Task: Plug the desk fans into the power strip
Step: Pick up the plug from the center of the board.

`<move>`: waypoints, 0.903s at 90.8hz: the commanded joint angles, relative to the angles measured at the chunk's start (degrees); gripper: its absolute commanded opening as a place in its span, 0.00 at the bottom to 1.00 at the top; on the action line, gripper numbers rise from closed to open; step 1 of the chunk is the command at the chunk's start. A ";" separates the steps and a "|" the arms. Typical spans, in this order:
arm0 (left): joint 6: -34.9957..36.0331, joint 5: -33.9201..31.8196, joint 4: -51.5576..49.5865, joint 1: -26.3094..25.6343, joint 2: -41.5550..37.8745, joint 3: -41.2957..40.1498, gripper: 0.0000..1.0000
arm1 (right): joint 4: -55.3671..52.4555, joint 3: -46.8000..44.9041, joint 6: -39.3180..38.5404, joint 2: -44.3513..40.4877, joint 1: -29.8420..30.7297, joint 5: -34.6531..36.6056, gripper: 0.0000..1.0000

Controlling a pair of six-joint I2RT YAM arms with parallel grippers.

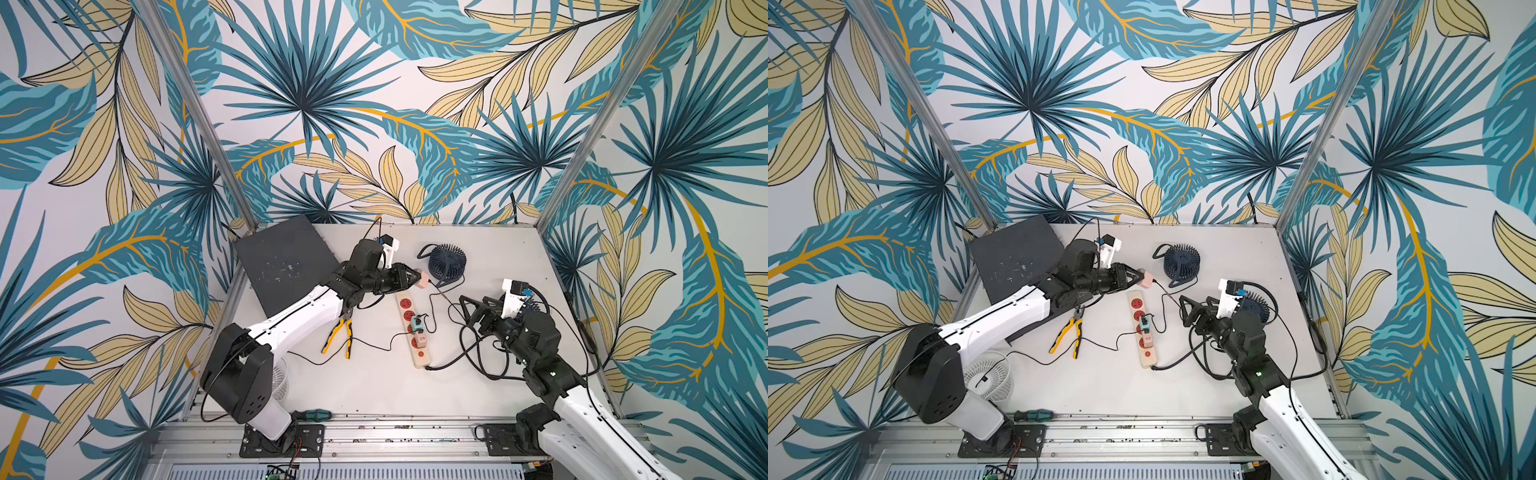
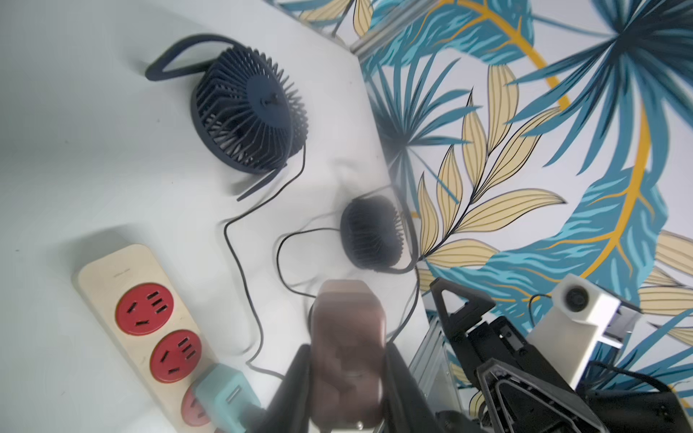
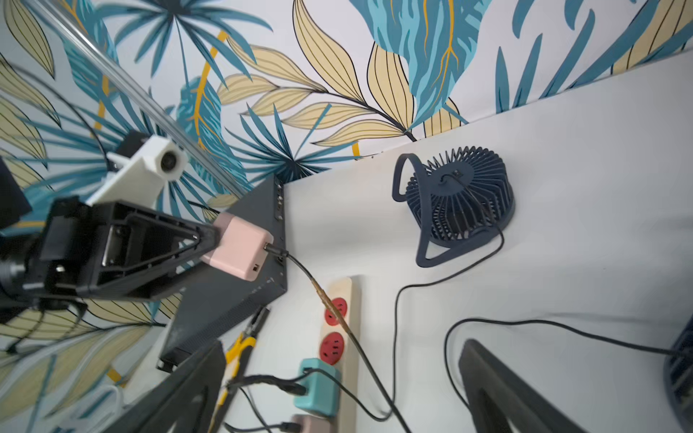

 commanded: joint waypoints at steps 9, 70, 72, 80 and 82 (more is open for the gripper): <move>-11.32 -7.35 14.17 -0.41 -8.77 -5.89 0.20 | 9.19 3.05 23.02 2.80 -0.04 -13.63 0.98; -17.38 0.31 19.55 -3.24 -14.60 -6.60 0.24 | 26.75 21.05 31.37 24.76 1.01 -35.46 0.85; -17.26 0.26 19.52 -3.28 -14.69 -6.63 0.24 | 27.52 21.13 31.97 24.99 1.07 -35.85 0.84; -16.73 -0.43 19.91 -3.38 -15.30 -7.32 0.24 | 27.80 21.26 32.03 25.35 1.37 -36.38 0.80; -16.77 -0.50 20.31 -3.38 -15.41 -7.58 0.24 | 27.36 21.32 31.78 25.34 1.42 -36.41 0.79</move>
